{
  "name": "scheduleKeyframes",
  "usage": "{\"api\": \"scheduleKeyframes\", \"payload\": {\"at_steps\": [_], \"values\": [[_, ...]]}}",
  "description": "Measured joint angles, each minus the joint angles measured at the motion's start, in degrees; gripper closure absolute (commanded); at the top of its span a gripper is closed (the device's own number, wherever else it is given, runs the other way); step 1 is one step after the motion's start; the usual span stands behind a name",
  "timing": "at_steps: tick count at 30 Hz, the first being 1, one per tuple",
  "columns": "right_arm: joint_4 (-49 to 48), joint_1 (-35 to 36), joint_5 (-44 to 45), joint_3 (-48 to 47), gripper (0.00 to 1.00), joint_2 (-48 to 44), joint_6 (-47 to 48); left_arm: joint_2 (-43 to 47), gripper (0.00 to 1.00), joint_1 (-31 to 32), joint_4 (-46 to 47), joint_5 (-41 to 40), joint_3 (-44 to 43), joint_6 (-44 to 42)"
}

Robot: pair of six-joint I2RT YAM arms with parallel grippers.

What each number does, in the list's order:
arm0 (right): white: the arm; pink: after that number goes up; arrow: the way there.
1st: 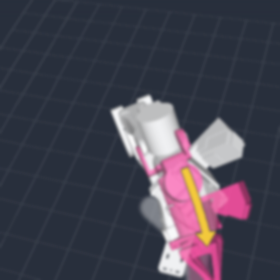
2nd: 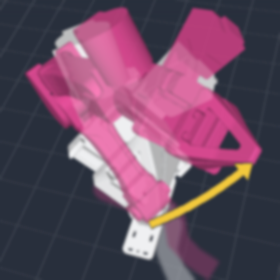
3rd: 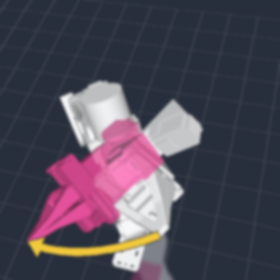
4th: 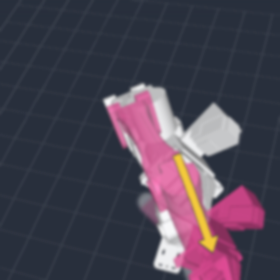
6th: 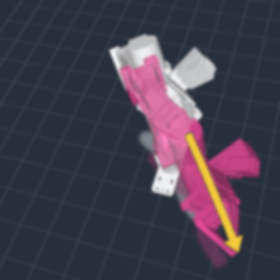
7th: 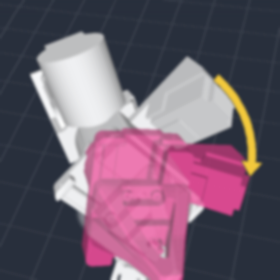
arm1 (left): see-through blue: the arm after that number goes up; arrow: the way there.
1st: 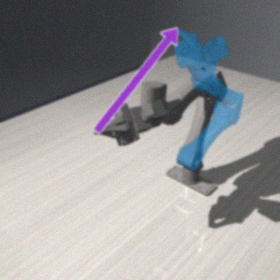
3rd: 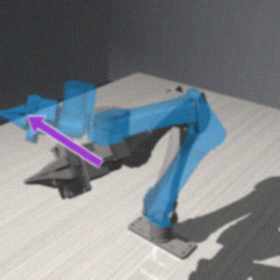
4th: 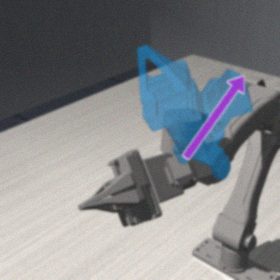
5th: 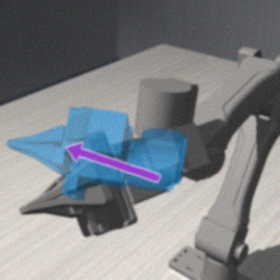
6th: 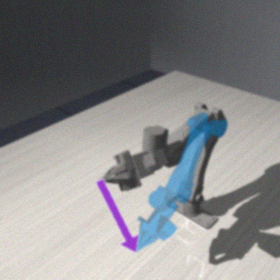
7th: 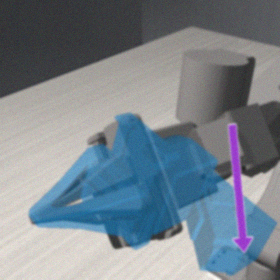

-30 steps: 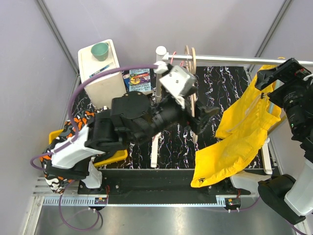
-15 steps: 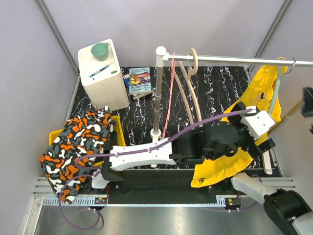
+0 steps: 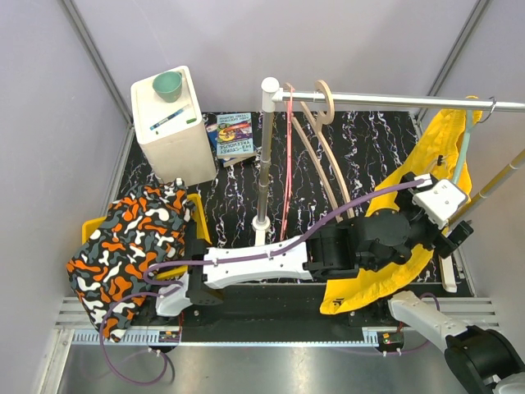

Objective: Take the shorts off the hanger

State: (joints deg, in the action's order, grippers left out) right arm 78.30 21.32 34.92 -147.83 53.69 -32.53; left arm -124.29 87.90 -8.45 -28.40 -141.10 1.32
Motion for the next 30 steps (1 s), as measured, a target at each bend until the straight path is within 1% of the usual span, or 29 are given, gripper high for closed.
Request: {"api": "scheduleKeyframes", "payload": {"at_steps": [4, 7, 8, 11, 12, 15, 17, 18, 20, 21, 30], "values": [[0.0, 0.0, -0.9, 0.0, 0.01, 0.0, 0.8, -1.2, 0.12, 0.0, 0.4, -2.3, 0.0, -0.2], [0.0, 0.0, -1.6, 0.0, 0.01, 0.0, 1.6, -2.3, 0.23, -0.2, 0.4, -3.8, 0.0, -0.3], [0.0, 0.0, -1.7, 0.0, 0.01, 0.1, 1.8, -2.5, 0.31, -0.3, 0.3, -4.2, 0.0, -0.4], [0.0, 0.0, -1.9, 0.1, 0.01, 0.2, 2.7, -3.0, 0.47, -0.6, -0.7, -4.8, 0.0, -0.4], [0.0, 0.0, -2.1, 0.1, 0.01, 0.2, 3.0, -3.0, 0.56, -0.7, -1.2, -4.8, 0.0, -0.5], [0.0, 0.0, -2.4, 0.7, 0.01, 0.2, 3.8, -3.0, 0.76, -0.9, -2.0, -4.6, 0.0, -1.1], [0.0, 0.0, -3.0, 1.4, 0.01, 0.3, 4.2, -2.9, 0.84, -1.0, -2.5, -4.9, 0.0, -1.0], [0.0, 0.0, -3.1, 1.6, 0.00, 0.4, 4.3, -2.8, 0.94, -1.2, -2.7, -5.2, 0.0, -1.2], [0.0, 0.0, -3.7, 1.8, 0.00, 0.8, 4.5, -2.3, 0.99, -1.6, -3.2, -5.3, 0.1, -1.2], [0.0, 0.0, -4.2, 2.0, 0.00, 1.0, 4.6, -1.9, 1.00, -1.8, -3.6, -5.4, 0.1, -1.3], [0.0, 0.0, -6.1, 4.2, 0.00, 1.8, 4.9, 0.7, 1.00, -0.3, -6.1, -9.4, 0.1, -5.7]]}}
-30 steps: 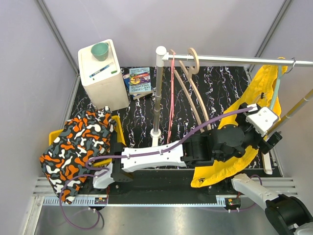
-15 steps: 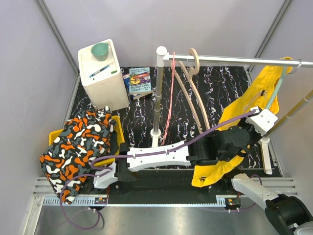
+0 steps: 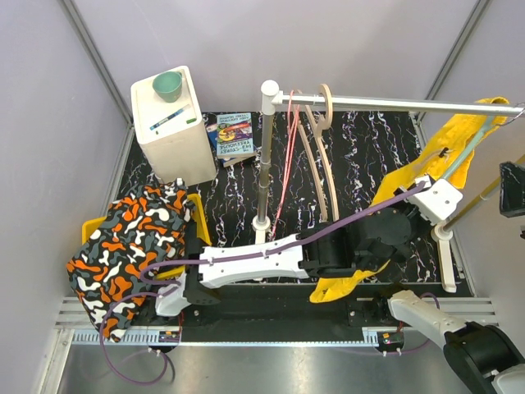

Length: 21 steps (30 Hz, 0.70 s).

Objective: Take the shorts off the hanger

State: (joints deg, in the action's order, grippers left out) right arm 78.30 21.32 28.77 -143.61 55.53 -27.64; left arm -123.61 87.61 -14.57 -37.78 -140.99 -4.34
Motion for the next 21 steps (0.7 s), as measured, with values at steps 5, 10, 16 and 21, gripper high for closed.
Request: {"api": "scheduleKeyframes", "payload": {"at_steps": [5, 10, 16, 21], "values": [[0.0, 0.0, -2.2, 1.0, 0.00, 0.4, 0.9, 3.7, 1.00, 2.1, -1.0, -1.3, 0.1, -2.7], [0.0, 0.0, -6.4, 1.9, 0.00, 1.3, 2.5, 11.1, 1.00, 3.2, -6.2, -1.3, 3.8, -1.3], [0.0, 0.0, -10.6, 3.0, 0.07, 3.3, 5.2, 20.9, 1.00, 3.2, -9.8, 1.7, 12.8, 3.5], [0.0, 0.0, -11.5, 4.7, 0.10, 4.2, 8.4, 27.7, 1.00, 3.0, -13.0, 4.8, 18.1, 9.2]]}}
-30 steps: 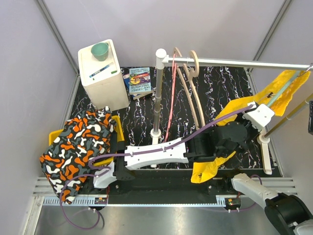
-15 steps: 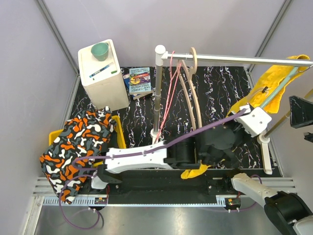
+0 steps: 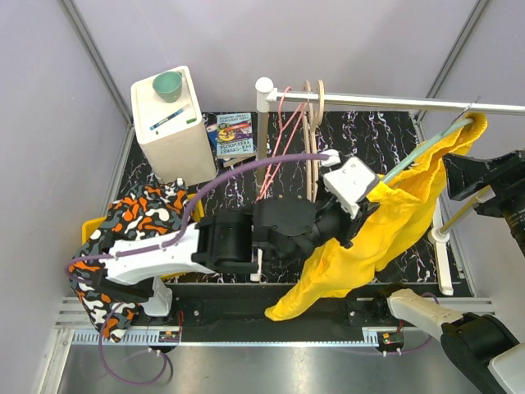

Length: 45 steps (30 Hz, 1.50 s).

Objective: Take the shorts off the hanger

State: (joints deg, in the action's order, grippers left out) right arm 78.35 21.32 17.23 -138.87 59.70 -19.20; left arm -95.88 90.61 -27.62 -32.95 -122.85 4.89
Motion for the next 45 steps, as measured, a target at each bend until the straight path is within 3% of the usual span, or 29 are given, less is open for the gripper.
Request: {"api": "scheduleKeyframes", "payload": {"at_steps": [16, 26, 28, 30, 31, 33, 34, 38, 42, 45], "values": [[-3.8, 0.0, -11.9, 8.7, 0.21, -3.7, 6.6, 10.5, 1.00, 0.0, -7.8, 15.6, 10.6, 13.2], [-10.3, 0.0, -20.7, 23.4, 0.37, -9.6, 9.1, 14.4, 1.00, -0.1, -5.9, 20.6, 15.7, 16.4], [-11.9, 0.0, -20.9, 25.8, 0.46, -11.0, 9.2, 14.5, 1.00, -0.1, -5.0, 21.5, 15.7, 16.6], [-13.8, 0.0, -20.9, 27.6, 0.61, -12.3, 9.4, 14.7, 1.00, -0.1, -4.4, 22.1, 16.2, 16.8], [-14.7, 0.0, -20.9, 28.5, 0.81, -13.0, 9.5, 14.9, 0.99, -0.1, -4.0, 22.4, 16.7, 17.0], [-16.3, 0.1, -22.0, 30.0, 1.00, -14.5, 9.7, 15.1, 0.91, -0.1, -3.1, 23.0, 17.3, 17.2], [-16.5, 0.0, -21.4, 30.6, 1.00, -15.1, 12.0, 15.1, 0.77, -0.1, -2.8, 23.6, 17.5, 17.4], [-16.2, 0.0, -23.0, 31.1, 1.00, -16.2, 15.8, 16.1, 0.45, -0.1, -2.0, 25.2, 17.7, 16.7], [-15.9, 0.0, -23.4, 30.1, 1.00, -16.0, 15.6, 18.6, 0.30, -0.1, 0.4, 25.7, 17.7, 15.0], [-15.5, 0.0, -23.6, 29.7, 1.00, -16.0, 16.2, 21.0, 0.28, -0.1, 1.1, 24.8, 17.7, 14.6]]}}
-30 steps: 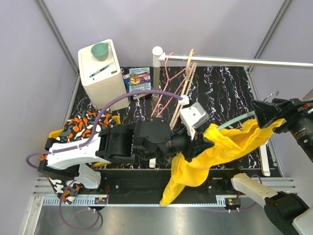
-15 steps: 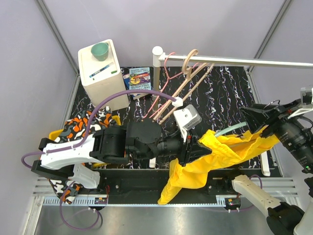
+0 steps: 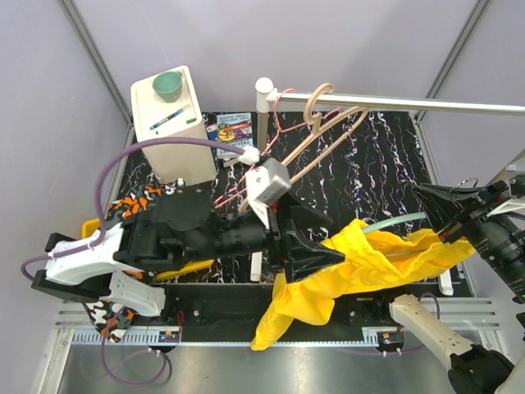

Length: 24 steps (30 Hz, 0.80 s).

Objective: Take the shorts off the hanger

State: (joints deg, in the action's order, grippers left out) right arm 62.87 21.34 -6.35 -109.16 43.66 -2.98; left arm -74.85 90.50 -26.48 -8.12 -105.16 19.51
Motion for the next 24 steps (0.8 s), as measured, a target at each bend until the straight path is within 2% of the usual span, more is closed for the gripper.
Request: {"api": "scheduleKeyframes", "payload": {"at_steps": [4, 12, 13, 22, 24], "values": [[0.2, 0.0, -0.4, 0.0, 1.00, 0.0, 0.4, 1.5, 0.32, 0.0, 0.7, -2.1, -0.6, 0.0], [0.2, 0.0, -0.9, 0.0, 1.00, 0.0, 0.4, -4.3, 0.37, -1.4, -1.3, -3.5, -7.1, 0.5], [0.2, 0.0, -0.9, 0.0, 1.00, 0.0, 0.4, -5.1, 0.41, -1.8, -1.5, -3.2, -7.4, 0.8], [1.2, 0.0, -0.9, -0.1, 1.00, 0.0, 0.7, -8.0, 0.49, -4.8, -3.7, 1.4, -8.1, 3.6], [1.6, 0.0, -0.9, -0.1, 1.00, 0.0, 0.6, -8.0, 0.58, -4.8, -3.7, 2.3, -8.2, 4.0]]}}
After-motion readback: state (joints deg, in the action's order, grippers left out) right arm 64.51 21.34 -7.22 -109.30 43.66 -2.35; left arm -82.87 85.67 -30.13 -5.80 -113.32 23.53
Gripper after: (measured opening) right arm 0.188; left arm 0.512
